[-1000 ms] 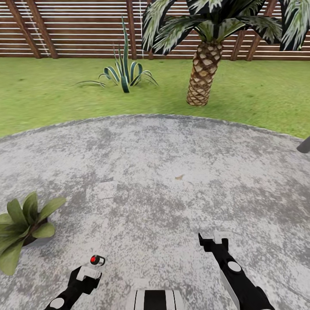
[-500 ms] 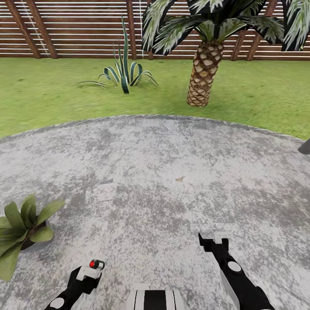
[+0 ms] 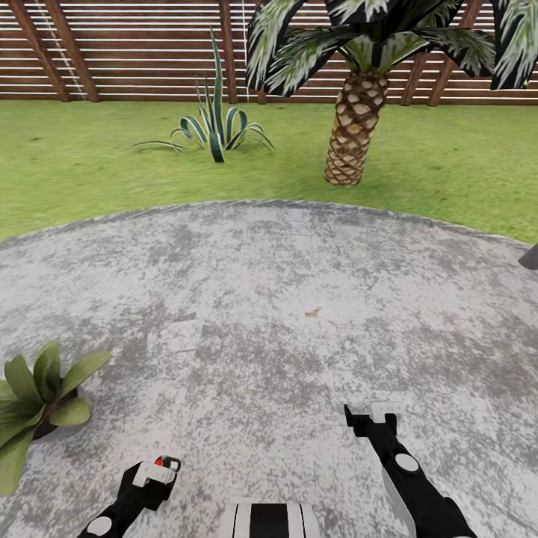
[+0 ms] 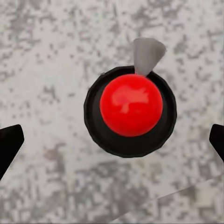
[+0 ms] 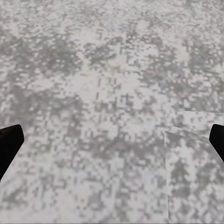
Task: Pick up the pesticide atomizer in the garden and spray insectifuge to fully cover both potted plants in the garden.
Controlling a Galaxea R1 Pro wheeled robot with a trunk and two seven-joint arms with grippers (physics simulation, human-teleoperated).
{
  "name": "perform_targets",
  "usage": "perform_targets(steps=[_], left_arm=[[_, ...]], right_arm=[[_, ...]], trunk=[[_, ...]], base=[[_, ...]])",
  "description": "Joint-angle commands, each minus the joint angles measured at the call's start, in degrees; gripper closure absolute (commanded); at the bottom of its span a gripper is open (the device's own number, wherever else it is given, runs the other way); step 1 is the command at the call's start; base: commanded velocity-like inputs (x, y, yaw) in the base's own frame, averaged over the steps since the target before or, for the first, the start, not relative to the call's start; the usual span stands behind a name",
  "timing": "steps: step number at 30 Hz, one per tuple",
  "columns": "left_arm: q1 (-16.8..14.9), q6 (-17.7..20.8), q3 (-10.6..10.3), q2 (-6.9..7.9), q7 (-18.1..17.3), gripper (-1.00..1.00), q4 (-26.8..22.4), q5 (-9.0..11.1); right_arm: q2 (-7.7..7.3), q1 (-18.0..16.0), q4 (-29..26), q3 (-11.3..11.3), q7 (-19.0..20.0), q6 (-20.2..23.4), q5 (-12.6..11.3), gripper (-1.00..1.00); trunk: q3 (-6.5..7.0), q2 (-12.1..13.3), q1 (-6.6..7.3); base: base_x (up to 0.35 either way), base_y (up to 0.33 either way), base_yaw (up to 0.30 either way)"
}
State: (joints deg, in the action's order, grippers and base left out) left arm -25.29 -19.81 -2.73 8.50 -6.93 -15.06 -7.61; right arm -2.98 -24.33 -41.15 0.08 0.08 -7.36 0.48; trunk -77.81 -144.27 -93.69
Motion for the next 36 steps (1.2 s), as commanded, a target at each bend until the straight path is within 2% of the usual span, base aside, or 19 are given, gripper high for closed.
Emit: perform_targets(steps=[1, 33, 34, 36], left_arm=[[-0.03, -0.23, -0.26, 0.03, 0.16, -1.0, 0.03, -0.29], [-0.03, -0.31, -0.34, -0.06, 0.07, -1.0, 0.03, -0.3], [0.01, -0.36, -0.34, -0.06, 0.07, 1.0, 0.03, -0.3], [0.04, -0.61, -0.34, -0.06, 0.07, 1.0, 0.07, -0.3]], right_arm=[[-0.01, -0.04, 0.03, 0.01, 0.01, -0.17, 0.05, -1.0], [-0.01, -0.03, 0.06, 0.01, 0.01, -0.17, 0.05, -1.0], [-0.01, -0.02, 0.08, 0.01, 0.01, -0.15, 0.05, -1.0], [-0.01, -0.02, 0.05, 0.03, 0.01, -0.16, 0.05, -1.0]], trunk=[[-0.03, -0.01, 0.01], [0.13, -0.01, 0.01], [0.13, -0.01, 0.01], [0.13, -0.01, 0.01]], base=[[0.027, 0.0, 0.0], [0.001, 0.0, -0.028], [0.0, 0.0, 0.0], [0.0, 0.0, 0.0]])
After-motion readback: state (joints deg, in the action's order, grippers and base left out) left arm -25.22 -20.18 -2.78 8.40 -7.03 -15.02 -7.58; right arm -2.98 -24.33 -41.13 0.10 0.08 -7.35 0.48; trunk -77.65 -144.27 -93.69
